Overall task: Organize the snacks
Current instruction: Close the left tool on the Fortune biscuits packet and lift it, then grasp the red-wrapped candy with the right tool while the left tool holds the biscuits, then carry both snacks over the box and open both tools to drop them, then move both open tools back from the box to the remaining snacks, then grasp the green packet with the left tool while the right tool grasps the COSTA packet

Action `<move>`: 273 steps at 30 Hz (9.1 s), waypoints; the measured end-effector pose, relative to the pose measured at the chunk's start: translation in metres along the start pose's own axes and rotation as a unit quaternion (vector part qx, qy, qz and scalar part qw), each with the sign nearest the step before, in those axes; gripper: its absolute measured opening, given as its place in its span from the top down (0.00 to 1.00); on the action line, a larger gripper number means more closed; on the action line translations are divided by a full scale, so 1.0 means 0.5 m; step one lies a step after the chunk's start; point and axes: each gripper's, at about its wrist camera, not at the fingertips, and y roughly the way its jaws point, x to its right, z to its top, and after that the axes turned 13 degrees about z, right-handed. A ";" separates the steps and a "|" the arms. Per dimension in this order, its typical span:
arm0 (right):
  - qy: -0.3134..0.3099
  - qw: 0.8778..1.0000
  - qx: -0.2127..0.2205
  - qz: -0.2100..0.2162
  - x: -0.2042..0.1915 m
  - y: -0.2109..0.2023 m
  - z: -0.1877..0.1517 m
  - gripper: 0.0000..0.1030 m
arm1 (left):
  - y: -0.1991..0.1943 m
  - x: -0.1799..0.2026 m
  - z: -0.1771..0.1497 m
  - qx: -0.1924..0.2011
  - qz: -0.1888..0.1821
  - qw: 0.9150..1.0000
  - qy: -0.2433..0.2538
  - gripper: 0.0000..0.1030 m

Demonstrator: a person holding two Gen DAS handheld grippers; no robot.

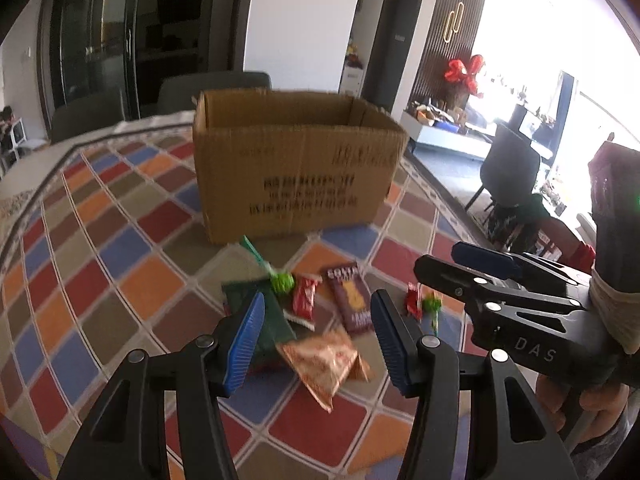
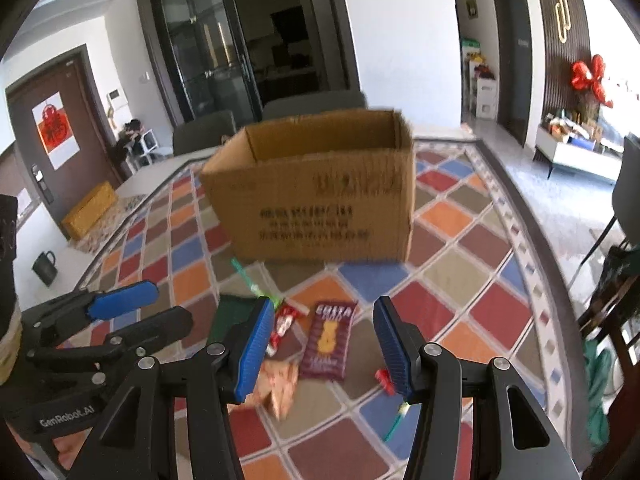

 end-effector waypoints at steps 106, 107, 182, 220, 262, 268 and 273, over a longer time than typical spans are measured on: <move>0.104 0.993 -0.051 -0.015 0.138 0.104 -0.078 0.80 | 0.129 0.070 -0.016 -0.014 -0.039 0.999 -0.015 0.68; 0.102 0.994 -0.047 -0.012 0.133 0.099 -0.074 0.80 | 0.124 0.067 -0.013 -0.012 -0.039 0.999 -0.016 0.68; -0.032 0.998 0.059 -0.014 0.000 0.052 0.277 0.56 | 0.034 -0.048 0.303 0.080 0.046 0.996 0.004 0.46; -0.005 0.997 -0.072 0.000 0.002 0.124 0.032 0.55 | 0.109 -0.055 0.041 -0.074 0.048 0.996 -0.030 0.46; 0.024 0.988 -0.151 -0.028 0.058 0.254 -0.041 0.55 | 0.258 -0.067 -0.018 -0.156 0.067 0.984 -0.058 0.58; -0.001 0.988 -0.147 -0.048 0.052 0.267 -0.045 0.55 | 0.256 -0.070 -0.019 -0.152 0.063 0.985 -0.058 0.59; -0.004 0.988 -0.142 -0.052 0.053 0.268 -0.048 0.60 | 0.252 -0.070 -0.020 -0.151 0.064 0.985 -0.056 0.59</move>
